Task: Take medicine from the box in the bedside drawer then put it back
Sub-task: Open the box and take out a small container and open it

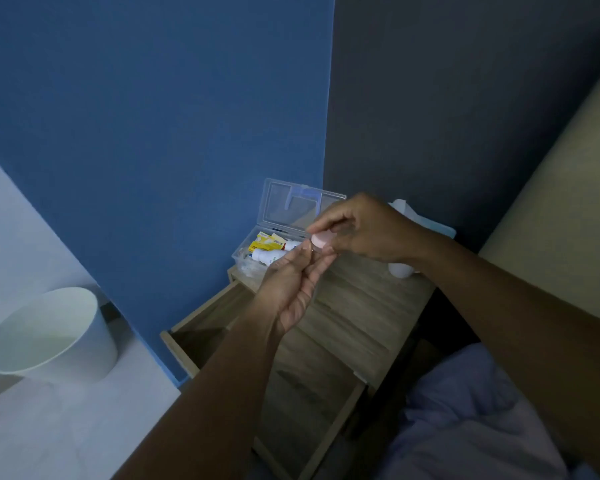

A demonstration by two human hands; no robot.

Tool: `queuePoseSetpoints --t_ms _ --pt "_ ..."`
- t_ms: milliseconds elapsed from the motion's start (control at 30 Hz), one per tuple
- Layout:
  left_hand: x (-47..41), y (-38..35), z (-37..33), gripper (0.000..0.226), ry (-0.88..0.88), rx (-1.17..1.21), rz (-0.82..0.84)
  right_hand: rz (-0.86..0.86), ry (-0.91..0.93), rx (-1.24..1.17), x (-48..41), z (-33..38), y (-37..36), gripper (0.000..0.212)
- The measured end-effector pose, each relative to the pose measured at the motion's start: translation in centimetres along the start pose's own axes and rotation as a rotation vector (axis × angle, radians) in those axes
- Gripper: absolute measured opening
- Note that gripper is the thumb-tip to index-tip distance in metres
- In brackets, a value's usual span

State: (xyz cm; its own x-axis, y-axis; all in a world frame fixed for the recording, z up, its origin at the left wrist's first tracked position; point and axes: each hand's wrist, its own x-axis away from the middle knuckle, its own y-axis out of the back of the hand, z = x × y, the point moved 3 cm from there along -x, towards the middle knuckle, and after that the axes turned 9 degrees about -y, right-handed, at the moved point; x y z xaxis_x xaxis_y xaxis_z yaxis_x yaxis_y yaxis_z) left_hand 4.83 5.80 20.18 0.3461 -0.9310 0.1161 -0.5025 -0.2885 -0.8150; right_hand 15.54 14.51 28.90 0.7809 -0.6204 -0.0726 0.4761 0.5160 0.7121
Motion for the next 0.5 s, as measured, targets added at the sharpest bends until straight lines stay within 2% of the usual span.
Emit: queuePoseSetpoints --t_ms 100,267,367,500 --pt "-0.6 -0.1 0.2 0.031 0.003 0.002 0.044 -0.009 -0.01 -0.218 0.4 -0.3 0.5 0.035" --pt "-0.9 1.0 1.3 0.026 0.07 -0.018 0.021 -0.102 0.001 -0.334 0.4 -0.8 1.4 0.042" --pt "-1.1 1.2 2.1 0.025 0.1 -0.063 0.027 -0.257 -0.061 -0.339 1.0 -2.8 1.4 0.033" --pt "-1.7 2.2 4.0 0.029 0.042 -0.219 0.048 -0.485 -0.198 -0.412 3.2 -7.7 -0.1 0.024"
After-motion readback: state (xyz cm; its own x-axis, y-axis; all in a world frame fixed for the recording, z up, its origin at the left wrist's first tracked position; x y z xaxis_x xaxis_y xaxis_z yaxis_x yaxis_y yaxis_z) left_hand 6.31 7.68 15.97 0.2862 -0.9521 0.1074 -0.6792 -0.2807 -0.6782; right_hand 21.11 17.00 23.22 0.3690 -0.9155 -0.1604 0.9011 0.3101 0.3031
